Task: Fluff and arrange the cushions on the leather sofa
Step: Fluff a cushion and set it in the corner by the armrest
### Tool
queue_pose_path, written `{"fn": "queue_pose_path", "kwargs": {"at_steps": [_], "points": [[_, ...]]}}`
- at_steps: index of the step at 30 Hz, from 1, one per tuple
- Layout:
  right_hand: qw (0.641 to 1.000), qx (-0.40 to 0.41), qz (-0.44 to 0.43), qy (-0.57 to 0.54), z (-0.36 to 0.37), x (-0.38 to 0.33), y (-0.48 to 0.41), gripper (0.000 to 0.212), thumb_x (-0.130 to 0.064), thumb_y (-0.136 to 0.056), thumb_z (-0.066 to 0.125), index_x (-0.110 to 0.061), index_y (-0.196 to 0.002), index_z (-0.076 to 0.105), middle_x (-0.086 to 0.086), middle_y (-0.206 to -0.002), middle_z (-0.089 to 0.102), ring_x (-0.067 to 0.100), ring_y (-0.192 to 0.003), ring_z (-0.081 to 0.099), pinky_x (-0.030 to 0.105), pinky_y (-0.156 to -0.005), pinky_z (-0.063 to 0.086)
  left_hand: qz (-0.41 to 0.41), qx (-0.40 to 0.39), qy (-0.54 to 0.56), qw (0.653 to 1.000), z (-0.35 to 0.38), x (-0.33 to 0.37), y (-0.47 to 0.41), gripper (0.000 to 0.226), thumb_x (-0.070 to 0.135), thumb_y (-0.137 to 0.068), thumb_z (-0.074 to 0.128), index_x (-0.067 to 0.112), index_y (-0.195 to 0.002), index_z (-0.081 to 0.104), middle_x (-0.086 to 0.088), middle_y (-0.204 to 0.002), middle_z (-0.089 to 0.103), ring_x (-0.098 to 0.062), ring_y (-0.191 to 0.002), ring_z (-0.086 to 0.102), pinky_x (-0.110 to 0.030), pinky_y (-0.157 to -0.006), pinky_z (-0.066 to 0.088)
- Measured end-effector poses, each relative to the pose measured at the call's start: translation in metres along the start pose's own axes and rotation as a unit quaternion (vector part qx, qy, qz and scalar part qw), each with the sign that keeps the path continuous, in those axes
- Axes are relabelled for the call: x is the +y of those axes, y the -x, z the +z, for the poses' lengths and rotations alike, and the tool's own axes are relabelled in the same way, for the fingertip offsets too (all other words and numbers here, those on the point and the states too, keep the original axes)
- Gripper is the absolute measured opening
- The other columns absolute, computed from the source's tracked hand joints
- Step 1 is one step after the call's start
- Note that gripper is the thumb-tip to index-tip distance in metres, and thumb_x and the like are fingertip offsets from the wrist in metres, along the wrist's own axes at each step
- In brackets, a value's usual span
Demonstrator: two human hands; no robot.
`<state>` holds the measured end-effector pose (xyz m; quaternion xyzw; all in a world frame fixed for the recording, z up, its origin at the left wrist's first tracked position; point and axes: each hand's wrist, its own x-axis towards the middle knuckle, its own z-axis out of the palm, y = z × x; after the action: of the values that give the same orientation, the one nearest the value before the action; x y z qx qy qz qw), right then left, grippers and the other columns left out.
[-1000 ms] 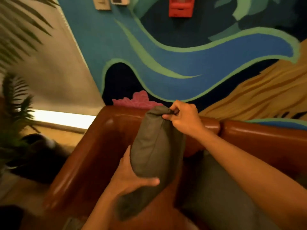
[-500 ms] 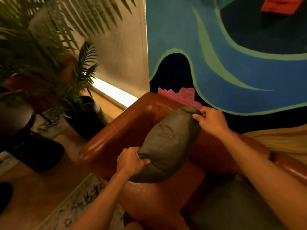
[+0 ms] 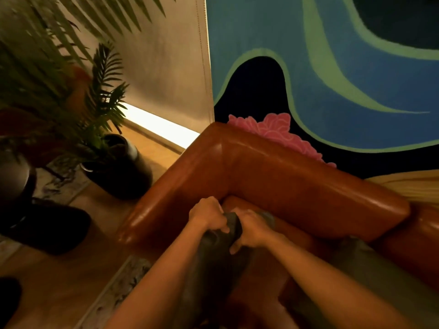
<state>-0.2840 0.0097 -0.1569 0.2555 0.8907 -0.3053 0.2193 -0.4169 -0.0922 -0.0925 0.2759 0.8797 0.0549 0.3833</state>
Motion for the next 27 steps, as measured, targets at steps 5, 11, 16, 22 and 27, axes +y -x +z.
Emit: {"fn": "queue_pose_path", "kwargs": {"at_steps": [5,11,16,22,27], "points": [[0.995,-0.042,0.086,0.038,0.024,0.012,-0.034,0.114,-0.044,-0.067,0.098,-0.017,-0.16,0.039,0.009,-0.158,0.053,0.03,-0.145,0.051,0.037,-0.114,0.045,0.004,-0.121,0.336,0.934,0.034,-0.057,-0.028,0.092,0.061,-0.057,0.094,0.022,-0.134,0.065,0.003,-0.125,0.072,-0.01,-0.11,0.069,-0.036,-0.104,0.055],[0.99,-0.066,0.118,0.043,0.0,0.0,-0.077,0.11,-0.05,-0.077,0.09,-0.022,-0.167,0.032,0.009,-0.166,0.043,0.032,-0.152,0.043,0.042,-0.122,0.039,0.061,-0.027,0.136,0.988,0.078,-0.161,-0.022,0.173,0.085,-0.016,0.086,0.043,-0.161,0.001,0.009,-0.167,0.023,-0.019,-0.152,0.027,-0.053,-0.12,0.035],[0.981,-0.09,0.133,0.104,-0.005,-0.016,-0.089,0.101,-0.045,-0.08,0.09,-0.017,-0.163,0.04,0.013,-0.158,0.053,0.034,-0.144,0.052,0.041,-0.115,0.045,-0.225,-0.127,0.257,0.931,0.134,-0.255,-0.033,0.152,0.05,-0.018,0.096,0.031,-0.155,0.032,-0.011,-0.153,0.047,-0.04,-0.144,0.041,-0.061,-0.12,0.032],[0.98,-0.145,0.127,0.05,-0.022,-0.018,-0.083,0.137,-0.046,-0.042,0.108,-0.026,-0.16,0.042,-0.001,-0.153,0.056,0.024,-0.142,0.054,0.032,-0.116,0.046,-0.075,-0.022,0.131,0.988,0.135,-0.22,-0.014,0.116,0.061,-0.075,0.078,0.033,-0.162,0.007,-0.013,-0.164,0.033,-0.03,-0.145,0.045,-0.038,-0.119,0.036],[0.982,-0.044,0.132,-0.127,-0.061,-0.002,-0.087,0.121,-0.068,-0.031,0.102,-0.04,-0.142,0.063,-0.017,-0.137,0.067,0.01,-0.13,0.062,0.034,-0.115,0.049,-0.028,-0.002,0.053,0.998,0.097,-0.178,-0.039,0.083,0.069,-0.08,0.068,0.033,-0.151,0.042,-0.003,-0.142,0.063,-0.027,-0.132,0.058,-0.037,-0.109,0.043]]}}
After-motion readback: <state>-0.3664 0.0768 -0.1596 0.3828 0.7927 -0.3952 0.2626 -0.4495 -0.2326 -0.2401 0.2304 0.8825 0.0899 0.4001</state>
